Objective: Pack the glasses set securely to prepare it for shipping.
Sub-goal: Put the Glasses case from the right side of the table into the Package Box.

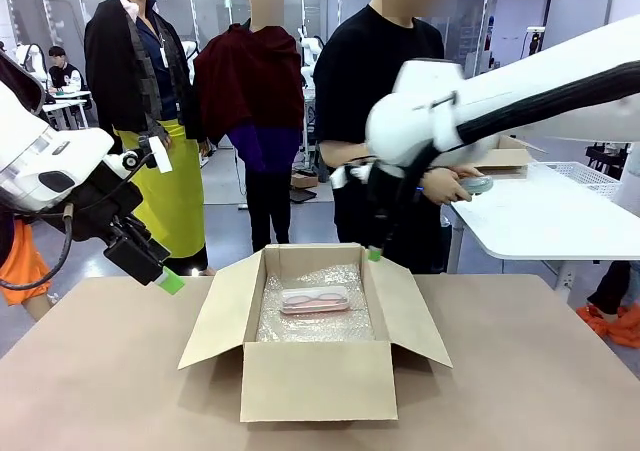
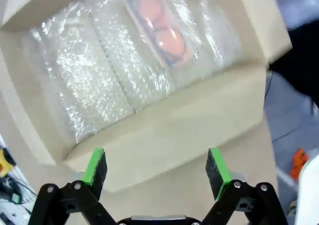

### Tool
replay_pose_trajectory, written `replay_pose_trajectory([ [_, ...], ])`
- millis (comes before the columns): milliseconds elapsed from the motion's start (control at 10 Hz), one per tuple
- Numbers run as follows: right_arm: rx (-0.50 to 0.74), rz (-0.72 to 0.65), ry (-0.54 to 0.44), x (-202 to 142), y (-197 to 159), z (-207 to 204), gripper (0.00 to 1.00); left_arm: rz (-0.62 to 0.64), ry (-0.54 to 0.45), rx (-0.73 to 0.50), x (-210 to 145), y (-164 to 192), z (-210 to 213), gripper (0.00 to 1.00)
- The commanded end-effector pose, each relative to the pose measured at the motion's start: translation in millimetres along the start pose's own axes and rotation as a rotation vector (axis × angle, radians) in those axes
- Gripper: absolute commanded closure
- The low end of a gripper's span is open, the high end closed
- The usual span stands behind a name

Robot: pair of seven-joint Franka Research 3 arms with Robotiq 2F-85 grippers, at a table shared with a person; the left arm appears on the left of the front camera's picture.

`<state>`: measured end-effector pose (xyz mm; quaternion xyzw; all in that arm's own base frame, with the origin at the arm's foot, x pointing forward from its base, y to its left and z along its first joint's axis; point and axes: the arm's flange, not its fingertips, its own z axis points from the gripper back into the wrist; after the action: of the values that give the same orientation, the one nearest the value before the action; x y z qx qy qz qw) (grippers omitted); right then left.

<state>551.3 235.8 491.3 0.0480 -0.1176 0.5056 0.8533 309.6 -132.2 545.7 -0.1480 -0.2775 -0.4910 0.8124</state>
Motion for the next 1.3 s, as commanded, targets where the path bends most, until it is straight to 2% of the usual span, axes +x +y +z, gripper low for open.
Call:
replay_pose_trajectory([
  [0,-0.068,-0.173,-0.099,-85.6,33.5,19.1,0.00,0.016,0.007,-0.007,-0.2,-1.5,2.4,0.00],
  [200,-0.105,-0.347,-0.177,-158.5,51.9,41.5,0.00,0.016,0.007,-0.007,-0.2,-1.5,2.4,0.00],
  [400,-0.150,-0.496,-0.221,-213.9,71.2,58.5,0.00,0.016,0.007,-0.007,-0.2,-1.5,2.4,0.00],
  [600,-0.191,-0.673,-0.174,-255.0,79.8,72.2,0.00,0.016,0.007,-0.007,-0.2,-1.5,2.4,0.00],
  [800,-0.207,-0.794,-0.108,-266.2,75.7,74.5,0.00,0.016,0.007,-0.007,-0.2,-1.5,2.4,0.00],
  [900,-0.165,-0.842,-0.109,-266.0,72.2,72.1,0.00,0.016,0.007,-0.007,-0.2,-1.5,2.4,0.00],
  [1000,-0.169,-0.846,-0.143,-261.2,67.6,72.4,0.00,0.016,0.007,-0.007,-0.2,-1.5,2.4,0.00],
  [1100,-0.201,-0.774,-0.134,-273.5,68.1,74.9,0.00,0.016,0.007,-0.007,-0.2,-1.5,2.4,0.00],
  [1200,-0.201,-0.774,-0.134,-273.5,68.1,74.9,0.00,0.016,0.007,-0.007,-0.2,-1.5,2.4,0.00],
])
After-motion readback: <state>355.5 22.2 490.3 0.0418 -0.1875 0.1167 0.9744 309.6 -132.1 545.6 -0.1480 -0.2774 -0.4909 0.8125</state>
